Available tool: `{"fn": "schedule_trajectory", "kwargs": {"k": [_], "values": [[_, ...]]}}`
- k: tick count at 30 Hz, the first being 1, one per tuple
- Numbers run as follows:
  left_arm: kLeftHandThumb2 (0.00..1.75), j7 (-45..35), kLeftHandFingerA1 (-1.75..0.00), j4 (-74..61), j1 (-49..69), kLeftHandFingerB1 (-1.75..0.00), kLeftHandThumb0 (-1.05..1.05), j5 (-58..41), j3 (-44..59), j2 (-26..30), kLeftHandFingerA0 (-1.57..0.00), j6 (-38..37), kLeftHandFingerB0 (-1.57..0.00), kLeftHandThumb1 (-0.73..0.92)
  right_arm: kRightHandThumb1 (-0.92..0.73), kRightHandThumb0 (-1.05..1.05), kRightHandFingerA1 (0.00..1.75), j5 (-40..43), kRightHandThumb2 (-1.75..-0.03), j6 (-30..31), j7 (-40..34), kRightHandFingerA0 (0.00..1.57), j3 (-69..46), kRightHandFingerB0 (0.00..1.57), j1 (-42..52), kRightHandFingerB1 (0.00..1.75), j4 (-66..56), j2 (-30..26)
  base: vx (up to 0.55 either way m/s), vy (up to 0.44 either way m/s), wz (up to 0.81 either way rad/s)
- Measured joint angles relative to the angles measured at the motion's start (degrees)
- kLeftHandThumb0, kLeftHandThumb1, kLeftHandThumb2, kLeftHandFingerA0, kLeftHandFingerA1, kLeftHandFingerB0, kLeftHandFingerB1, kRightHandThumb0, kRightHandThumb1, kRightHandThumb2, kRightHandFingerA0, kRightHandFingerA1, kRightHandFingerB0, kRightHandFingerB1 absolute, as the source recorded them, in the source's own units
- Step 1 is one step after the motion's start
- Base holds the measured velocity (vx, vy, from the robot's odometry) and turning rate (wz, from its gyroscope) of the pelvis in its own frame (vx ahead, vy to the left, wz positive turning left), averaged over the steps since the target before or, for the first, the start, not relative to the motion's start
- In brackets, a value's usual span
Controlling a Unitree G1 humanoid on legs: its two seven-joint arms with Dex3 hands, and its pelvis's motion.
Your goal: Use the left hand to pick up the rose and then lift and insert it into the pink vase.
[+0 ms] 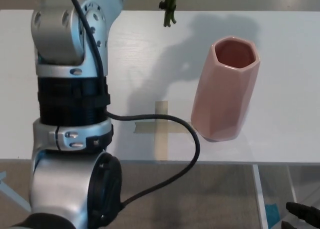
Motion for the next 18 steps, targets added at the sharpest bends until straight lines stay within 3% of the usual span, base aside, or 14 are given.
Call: {"fn": "schedule_trajectory", "kwargs": {"k": [18], "values": [[0.76,1.68,-1.51,2.37,-4.38,-1.07,-0.18,-0.88,-4.37,-0.21,-0.96,0.59,-0.80,0.76,-0.63,-0.19,0.50,-0.05,-0.58,0.01,-0.09,0.58,0.26,0.55,-0.02,0.47,0.06,-0.01,0.00,0.000,0.00]]}}
